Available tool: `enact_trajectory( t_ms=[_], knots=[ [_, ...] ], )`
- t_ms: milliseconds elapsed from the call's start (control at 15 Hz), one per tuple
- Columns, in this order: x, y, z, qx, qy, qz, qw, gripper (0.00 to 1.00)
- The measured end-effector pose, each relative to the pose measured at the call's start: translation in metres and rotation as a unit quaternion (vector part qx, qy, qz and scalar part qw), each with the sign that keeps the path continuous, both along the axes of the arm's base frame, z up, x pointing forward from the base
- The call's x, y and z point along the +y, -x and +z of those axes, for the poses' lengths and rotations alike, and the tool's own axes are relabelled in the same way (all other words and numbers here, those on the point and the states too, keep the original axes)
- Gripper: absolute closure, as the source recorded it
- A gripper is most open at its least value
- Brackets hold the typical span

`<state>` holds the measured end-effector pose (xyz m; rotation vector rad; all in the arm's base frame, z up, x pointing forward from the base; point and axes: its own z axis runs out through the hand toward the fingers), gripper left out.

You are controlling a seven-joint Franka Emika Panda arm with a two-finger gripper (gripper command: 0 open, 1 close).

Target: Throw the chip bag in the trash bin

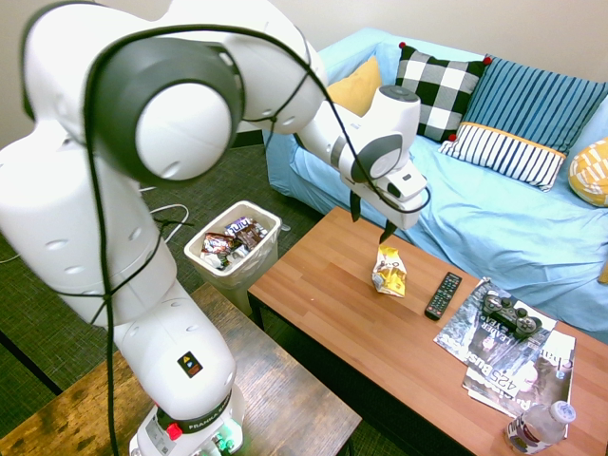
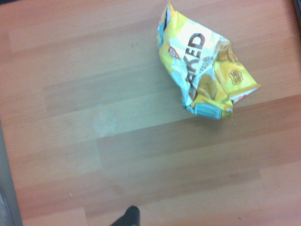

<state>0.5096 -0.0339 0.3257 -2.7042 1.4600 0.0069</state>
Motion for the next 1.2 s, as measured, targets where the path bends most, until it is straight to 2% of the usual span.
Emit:
enact_trajectory(
  t_ms=[267,533,867,1200],
  knots=[
    [-0.009,-0.067,-0.055,0.024,-0.024,-0.043,0.999,0.00],
    [-0.005,-0.106,-0.102,0.061,-0.018,-0.101,0.993,0.00],
    [-0.028,-0.117,-0.152,0.089,0.002,-0.158,0.983,0.00],
    [-0.032,-0.123,-0.196,0.112,0.002,-0.166,0.980,0.00]
  ],
)
